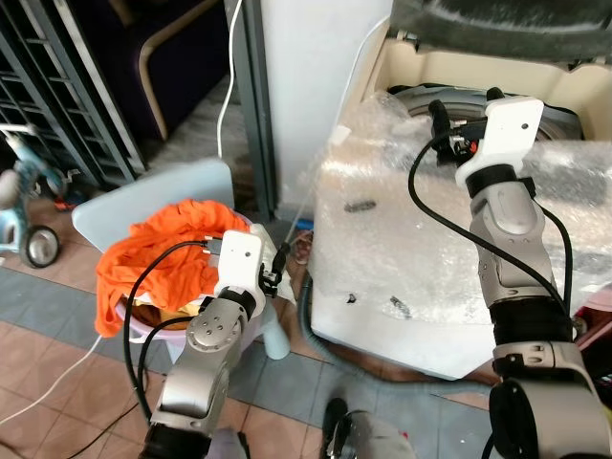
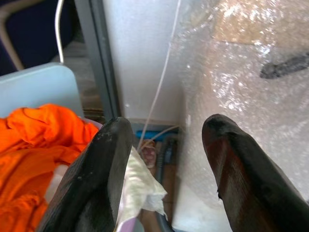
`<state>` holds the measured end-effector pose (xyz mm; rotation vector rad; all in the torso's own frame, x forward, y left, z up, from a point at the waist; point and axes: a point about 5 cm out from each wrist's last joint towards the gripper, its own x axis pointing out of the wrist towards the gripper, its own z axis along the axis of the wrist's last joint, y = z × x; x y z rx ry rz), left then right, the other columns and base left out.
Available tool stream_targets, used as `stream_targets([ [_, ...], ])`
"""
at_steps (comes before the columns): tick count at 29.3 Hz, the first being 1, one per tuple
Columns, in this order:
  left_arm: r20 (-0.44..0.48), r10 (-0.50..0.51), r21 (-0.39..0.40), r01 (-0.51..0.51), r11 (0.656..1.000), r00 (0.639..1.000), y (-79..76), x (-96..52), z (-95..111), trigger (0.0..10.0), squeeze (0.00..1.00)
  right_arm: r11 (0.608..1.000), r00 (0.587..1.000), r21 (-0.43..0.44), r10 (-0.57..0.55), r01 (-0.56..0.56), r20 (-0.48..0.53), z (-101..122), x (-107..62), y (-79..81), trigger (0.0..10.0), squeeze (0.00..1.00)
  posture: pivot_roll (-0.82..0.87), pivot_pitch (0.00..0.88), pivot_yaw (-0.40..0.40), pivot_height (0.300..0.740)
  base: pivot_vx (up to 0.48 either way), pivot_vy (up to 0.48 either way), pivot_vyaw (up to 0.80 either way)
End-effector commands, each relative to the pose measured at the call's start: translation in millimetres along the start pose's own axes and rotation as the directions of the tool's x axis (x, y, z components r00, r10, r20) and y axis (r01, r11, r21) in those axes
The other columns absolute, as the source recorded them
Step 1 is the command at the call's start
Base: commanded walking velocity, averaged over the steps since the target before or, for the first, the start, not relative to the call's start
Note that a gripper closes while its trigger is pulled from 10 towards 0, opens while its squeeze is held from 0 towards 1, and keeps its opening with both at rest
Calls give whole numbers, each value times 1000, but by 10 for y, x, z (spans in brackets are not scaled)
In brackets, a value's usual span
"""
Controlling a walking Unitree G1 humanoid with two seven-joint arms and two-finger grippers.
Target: Clothes washing
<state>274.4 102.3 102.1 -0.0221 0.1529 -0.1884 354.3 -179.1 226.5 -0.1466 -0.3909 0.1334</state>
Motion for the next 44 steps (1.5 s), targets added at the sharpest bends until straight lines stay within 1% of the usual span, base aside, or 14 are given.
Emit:
stream_targets([
  [1, -2, 88, -33, -88, 996, 996, 123, -11, 6, 10000, 0, 988, 990, 64, 141, -141, 9, 68, -11, 214, 10000, 1000, 8, 84, 12, 740, 0, 0, 0],
  [2, -2, 88, -33, -88, 996, 996, 123, -11, 6, 10000, 0, 988, 990, 64, 141, -141, 9, 68, -11, 214, 10000, 1000, 8, 84, 12, 740, 0, 0, 0],
  [5, -5, 124, -54, -124, 991, 992, 169, -28, -3, 10000, 0, 964, 970, 114, 243, -241, -3, 66, -86, 389, 10000, 1000, 8, 89, 10, 740, 0, 0, 0],
  [7, -10, 170, -53, -170, 984, 985, 200, -41, -13, 10000, 0, 934, 940, 153, 335, -323, -60, -71, -213, 553, 10000, 1000, 13, 95, 6, 740, 0, 0, 0],
  [10, -23, 205, -61, -206, 977, 978, 231, -64, -36, 10000, 0, 916, 916, 166, 385, -365, -108, -210, -347, 672, 10000, 1000, 20, 103, 4, 740, 0, 320, 0],
  [11, -27, 213, -65, -215, 975, 977, 245, -73, -43, 10000, 0, 913, 912, 179, 391, -367, -125, -255, -379, 701, 10000, 949, 21, 104, 3, 740, 0, 480, 0],
  [12, -28, 220, -65, -221, 973, 975, 258, -80, -46, 10000, 0, 909, 906, 194, 398, -369, -141, -287, -407, 727, 10000, 698, 23, 106, 3, 740, 0, 480, 0],
  [13, -27, 224, -61, -226, 972, 974, 270, -84, -46, 10000, 0, 906, 903, 201, 403, -371, -151, -307, -426, 747, 10000, 24, 24, 108, 2, 740, 0, 480, 0],
  [14, -24, 237, -52, -237, 970, 971, 296, -87, -44, 10000, 0, 900, 894, 206, 419, -384, -161, -330, -466, 801, 10000, 0, 28, 109, 2, 740, 0, 476, 0],
  [20, -19, 267, -42, -267, 963, 964, 351, -60, -17, 10000, 0, 889, 884, 207, 441, -408, -153, -298, -486, 906, 10000, 0, 43, 123, 4, 740, 0, 476, 0],
  [23, -11, 271, -37, -271, 962, 963, 347, -60, -5, 10000, 0, 900, 898, 230, 410, -371, -156, -308, -484, 888, 10000, 0, 45, 127, -1, 740, 0, 476, 0],
  [26, -16, 280, -45, -281, 959, 960, 335, -77, -25, 10000, 0, 908, 903, 210, 397, -361, -166, -322, -496, 877, 10000, 0, 45, 125, -4, 740, 0, 476, 0],
  [40, 31, 294, -18, -293, 956, 955, 348, -66, 35, 10000, 0, 895, 889, 224, 426, -386, -168, -349, -572, 945, 10000, 0, 41, 122, -11, 740, 0, 0, 0],
  [44, 32, 301, -30, -300, 954, 953, 349, -81, 15, 10000, 0, 891, 882, 221, 436, -396, -179, -374, -598, 973, 10000, 0, 36, 114, -17, 740, 135, 0, 792],
])
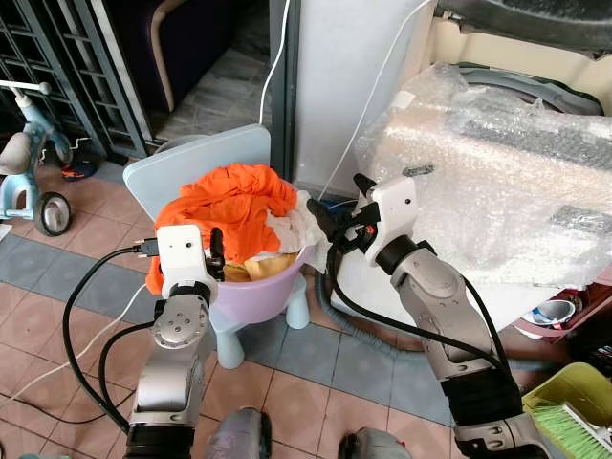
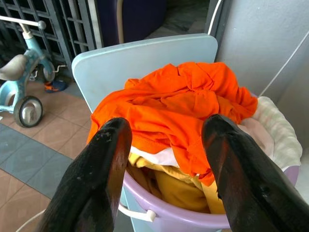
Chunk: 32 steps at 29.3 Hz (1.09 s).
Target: Clothes washing
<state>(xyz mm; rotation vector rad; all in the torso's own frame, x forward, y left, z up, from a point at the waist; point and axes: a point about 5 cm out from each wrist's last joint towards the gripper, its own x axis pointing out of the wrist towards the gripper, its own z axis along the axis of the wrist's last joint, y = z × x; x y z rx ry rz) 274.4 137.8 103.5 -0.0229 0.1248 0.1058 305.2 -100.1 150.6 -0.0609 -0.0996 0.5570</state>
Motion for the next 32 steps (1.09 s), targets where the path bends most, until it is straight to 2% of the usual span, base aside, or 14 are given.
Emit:
stream_targets([
  [1, 1, 12, -9, -12, 1000, 1000, 4, -16, -9, 10000, 0, 1000, 1000, -12, 25, -25, 12, 36, 15, 39, 10000, 0, 34, 111, -17, 740, 352, 0, 788],
  [9, 2, 7, -6, -7, 1000, 1000, 12, 3, -9, 10000, 0, 999, 1000, -21, 25, -25, 3, 10, 29, 49, 10000, 0, 34, 109, -14, 740, 395, 0, 777],
  [20, -14, 15, -5, -15, 1000, 1000, 7, 0, -31, 10000, 0, 998, 994, -63, -31, 24, -109, -143, 60, -11, 10000, 0, 36, 114, -14, 740, 389, 0, 0],
  [25, -36, 50, 7, -50, 999, 998, 82, -19, -50, 10000, 0, 996, 968, -86, -56, 36, -244, -360, 69, -17, 10000, 0, 52, 118, -12, 740, 54, 0, 0],
  [28, -60, 104, 43, -101, 994, 993, 183, -46, -86, 10000, 0, 998, 930, -58, -4, -18, -367, -568, 32, 43, 10000, 0, 61, 119, -10, 740, 0, 0, 0],
  [30, -70, 143, 75, -137, 988, 987, 272, -93, -113, 10000, 0, 999, 918, -4, 44, -49, -395, -656, 12, 95, 10000, 0, 80, 122, -8, 740, 0, 0, 0],
  [32, -92, 166, 83, -159, 984, 982, 369, -171, -162, 10000, 0, 997, 920, -27, 62, -79, -387, -690, 25, 116, 10000, 0, 93, 125, -8, 740, 0, 0, 0],
])
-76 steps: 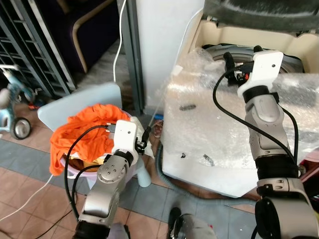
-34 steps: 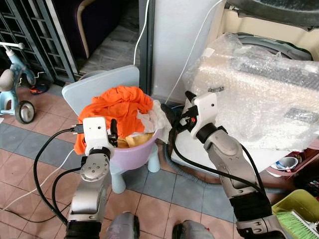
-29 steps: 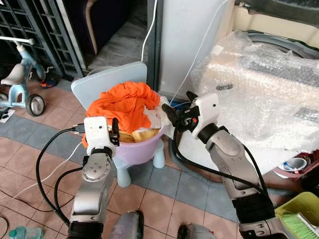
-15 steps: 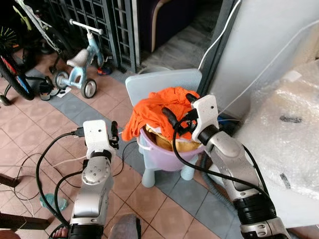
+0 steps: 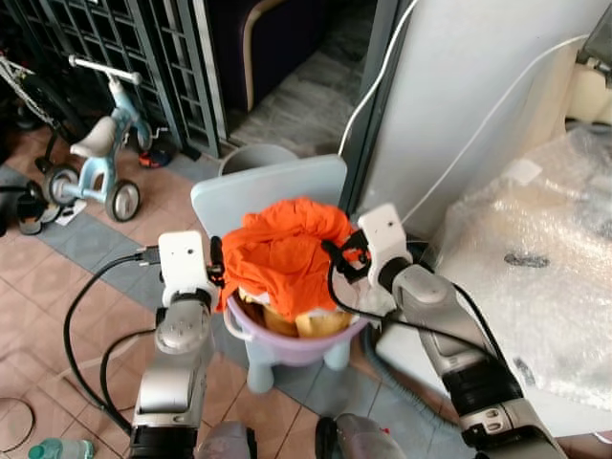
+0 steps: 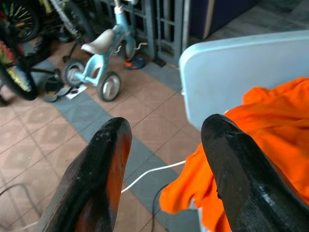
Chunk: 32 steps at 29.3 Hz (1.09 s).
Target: Clothes washing
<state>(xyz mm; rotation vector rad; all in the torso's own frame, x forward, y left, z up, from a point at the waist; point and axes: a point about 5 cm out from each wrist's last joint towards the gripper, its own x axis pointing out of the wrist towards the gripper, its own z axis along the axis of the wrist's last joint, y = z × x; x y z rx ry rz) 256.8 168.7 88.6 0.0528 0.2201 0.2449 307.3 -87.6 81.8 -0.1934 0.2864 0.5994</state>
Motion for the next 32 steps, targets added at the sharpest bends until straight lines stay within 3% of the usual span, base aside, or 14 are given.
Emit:
stream_targets([
  [1, -21, 26, 2, -26, 1000, 999, 81, -70, -32, 10000, 0, 999, 1000, -54, -3, 3, -5, -31, 11, -44, 10000, 0, 104, 128, -9, 740, 0, 0, 800],
  [9, -58, 22, -27, -24, 999, 998, 133, -229, -59, 10000, 0, 999, 995, -21, -37, 35, -92, -189, 115, -55, 10000, 0, 166, 154, -25, 740, 0, 0, 800],
  [15, -85, -12, -27, 9, 1000, 996, 96, -284, -74, 10000, 0, 998, 983, -35, -50, 44, -179, -309, 221, -26, 10000, 0, 184, 168, -35, 740, 0, 0, 0],
  [16, -77, -22, -30, 20, 999, 997, 78, -278, -46, 10000, 0, 998, 976, -40, -61, 54, -207, -340, 227, -41, 8392, 0, 188, 168, -35, 740, 0, 0, 0],
  [17, -76, -24, -30, 22, 999, 997, 74, -278, -39, 10000, 0, 997, 974, -43, -66, 58, -215, -349, 229, -46, 8392, 0, 188, 168, -35, 740, 0, 0, 0],
  [18, -74, -27, -29, 25, 999, 997, 67, -275, -32, 10000, 0, 996, 971, -47, -80, 71, -226, -364, 225, -69, 0, 0, 188, 167, -33, 740, 0, 0, 0],
  [23, -80, -44, -25, 42, 999, 996, 40, -249, -24, 10000, 0, 984, 948, -55, -176, 167, -265, -435, 186, -229, 0, 0, 170, 158, -24, 740, 0, 0, 0],
  [32, -84, -62, -28, 60, 998, 995, -5, -173, -12, 10000, 0, 965, 924, -9, -252, 261, -289, -525, 114, -363, 0, 0, 158, 141, -25, 740, 0, 0, 0],
])
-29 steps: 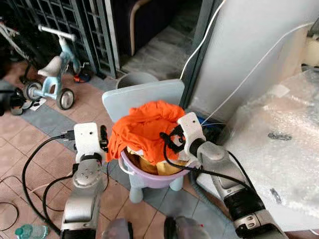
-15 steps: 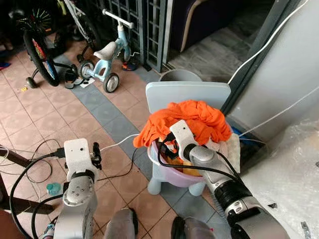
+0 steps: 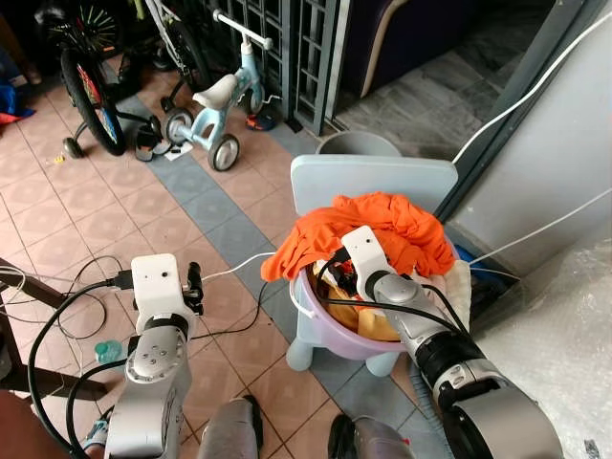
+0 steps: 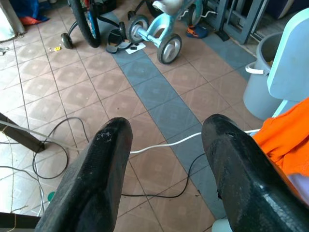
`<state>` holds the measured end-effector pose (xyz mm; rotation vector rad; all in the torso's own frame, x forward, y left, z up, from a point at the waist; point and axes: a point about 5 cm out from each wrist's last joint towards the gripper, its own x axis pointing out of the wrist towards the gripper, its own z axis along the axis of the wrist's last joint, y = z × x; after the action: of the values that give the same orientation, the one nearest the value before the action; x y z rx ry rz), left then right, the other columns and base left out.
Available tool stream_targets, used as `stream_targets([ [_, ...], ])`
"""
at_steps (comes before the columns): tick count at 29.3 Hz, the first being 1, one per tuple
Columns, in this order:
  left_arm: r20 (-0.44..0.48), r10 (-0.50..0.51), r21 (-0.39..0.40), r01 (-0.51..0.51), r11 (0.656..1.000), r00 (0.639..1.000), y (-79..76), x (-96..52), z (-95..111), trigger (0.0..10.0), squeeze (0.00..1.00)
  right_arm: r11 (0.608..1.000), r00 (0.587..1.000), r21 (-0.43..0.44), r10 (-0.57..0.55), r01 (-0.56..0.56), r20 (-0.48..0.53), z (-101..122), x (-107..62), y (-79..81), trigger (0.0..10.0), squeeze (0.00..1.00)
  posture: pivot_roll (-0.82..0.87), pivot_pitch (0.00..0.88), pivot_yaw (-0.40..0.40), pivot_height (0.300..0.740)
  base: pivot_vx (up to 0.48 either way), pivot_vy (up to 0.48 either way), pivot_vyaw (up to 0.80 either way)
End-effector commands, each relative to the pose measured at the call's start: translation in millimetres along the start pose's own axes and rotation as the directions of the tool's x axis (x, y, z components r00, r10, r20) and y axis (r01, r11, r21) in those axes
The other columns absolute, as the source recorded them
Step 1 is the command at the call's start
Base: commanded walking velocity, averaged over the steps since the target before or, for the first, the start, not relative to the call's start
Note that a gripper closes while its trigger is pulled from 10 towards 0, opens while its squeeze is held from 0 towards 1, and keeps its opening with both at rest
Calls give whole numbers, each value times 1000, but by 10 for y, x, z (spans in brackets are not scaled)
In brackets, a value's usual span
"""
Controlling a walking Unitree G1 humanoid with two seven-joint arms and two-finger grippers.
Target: Clothes washing
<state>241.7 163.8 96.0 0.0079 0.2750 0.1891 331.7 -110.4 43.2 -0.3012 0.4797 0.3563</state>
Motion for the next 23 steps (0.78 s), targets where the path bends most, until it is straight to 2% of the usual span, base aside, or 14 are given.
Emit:
stream_targets([
  [1, -27, 1, 5, 0, 1000, 1000, 1, 6, -50, 10000, 0, 999, 997, 36, -37, 40, -69, -173, -27, -94, 0, 0, 158, 140, -26, 740, 0, 0, 0],
  [10, -26, 2, -2, -2, 1000, 1000, -5, 60, -38, 10000, 0, 992, 994, 99, -71, 79, -85, -191, -17, -128, 0, 0, 153, 123, -27, 740, 0, 0, 0],
  [12, -22, 0, -4, 0, 1000, 1000, -18, 69, -28, 10000, 0, 988, 994, 131, -67, 77, -84, -189, -14, -120, 0, 0, 151, 121, -28, 740, 0, 0, 0],
  [13, -21, -2, -4, 2, 1000, 1000, -29, 79, -26, 10000, 0, 982, 996, 177, -56, 68, -73, -168, -9, -111, 0, 0, 146, 118, -27, 740, 0, 0, 0],
  [17, -22, -8, -5, 8, 1000, 1000, -52, 97, -30, 10000, 0, 970, 996, 234, -56, 70, -68, -153, -5, -126, 0, 0, 138, 115, -27, 740, 0, 0, 0],
  [19, -23, -10, -6, 9, 1000, 1000, -56, 102, -32, 10000, 0, 949, 995, 302, -76, 93, -67, -143, -6, -154, 0, 0, 136, 115, -27, 740, 0, 0, 0],
  [21, -23, -12, -5, 12, 1000, 1000, -62, 111, -30, 10000, 0, 899, 993, 425, -80, 108, -83, -149, -7, -176, 0, 0, 132, 114, -25, 740, 0, 0, 0],
  [23, -23, -13, -5, 13, 1000, 1000, -62, 122, -30, 10000, 0, 888, 993, 444, -88, 117, -85, -149, -9, -191, 0, 0, 128, 111, -21, 740, 0, 0, 0],
])
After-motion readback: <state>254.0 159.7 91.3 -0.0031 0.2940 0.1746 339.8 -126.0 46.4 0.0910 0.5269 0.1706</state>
